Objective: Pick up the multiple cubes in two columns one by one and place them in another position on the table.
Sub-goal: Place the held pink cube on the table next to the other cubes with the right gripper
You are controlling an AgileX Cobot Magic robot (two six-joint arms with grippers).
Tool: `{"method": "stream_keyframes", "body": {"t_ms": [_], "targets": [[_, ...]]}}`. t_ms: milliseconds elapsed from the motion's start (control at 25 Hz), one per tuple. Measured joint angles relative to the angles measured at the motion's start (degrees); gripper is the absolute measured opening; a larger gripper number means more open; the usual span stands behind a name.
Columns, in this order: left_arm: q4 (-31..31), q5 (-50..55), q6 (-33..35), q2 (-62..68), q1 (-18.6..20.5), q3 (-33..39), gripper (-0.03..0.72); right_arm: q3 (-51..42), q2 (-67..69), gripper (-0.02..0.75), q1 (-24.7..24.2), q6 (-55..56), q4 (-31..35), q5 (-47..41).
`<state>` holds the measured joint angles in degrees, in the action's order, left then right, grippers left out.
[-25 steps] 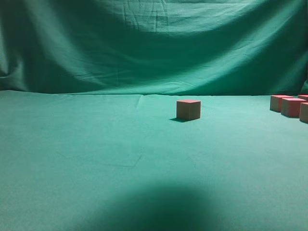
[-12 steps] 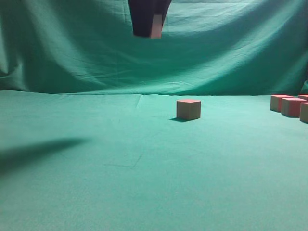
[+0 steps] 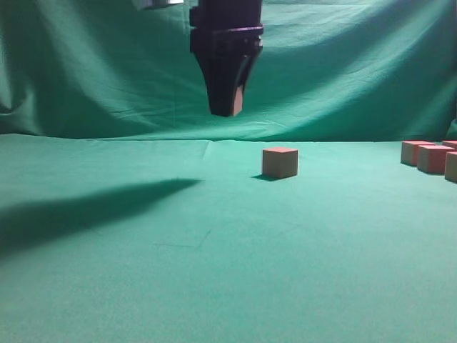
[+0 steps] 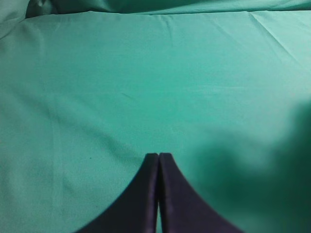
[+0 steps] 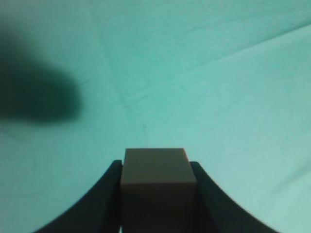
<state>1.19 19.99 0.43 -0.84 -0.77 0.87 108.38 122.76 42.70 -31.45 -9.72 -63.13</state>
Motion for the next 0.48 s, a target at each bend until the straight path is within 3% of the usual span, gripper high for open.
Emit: {"method": "stream_keyframes", "body": {"t_ms": [480], "targets": [[0.00, 0.00, 0.00, 0.00, 0.00, 0.00, 0.000, 0.39, 4.76, 0.269, -3.56, -2.37, 4.63, 3.30]]}}
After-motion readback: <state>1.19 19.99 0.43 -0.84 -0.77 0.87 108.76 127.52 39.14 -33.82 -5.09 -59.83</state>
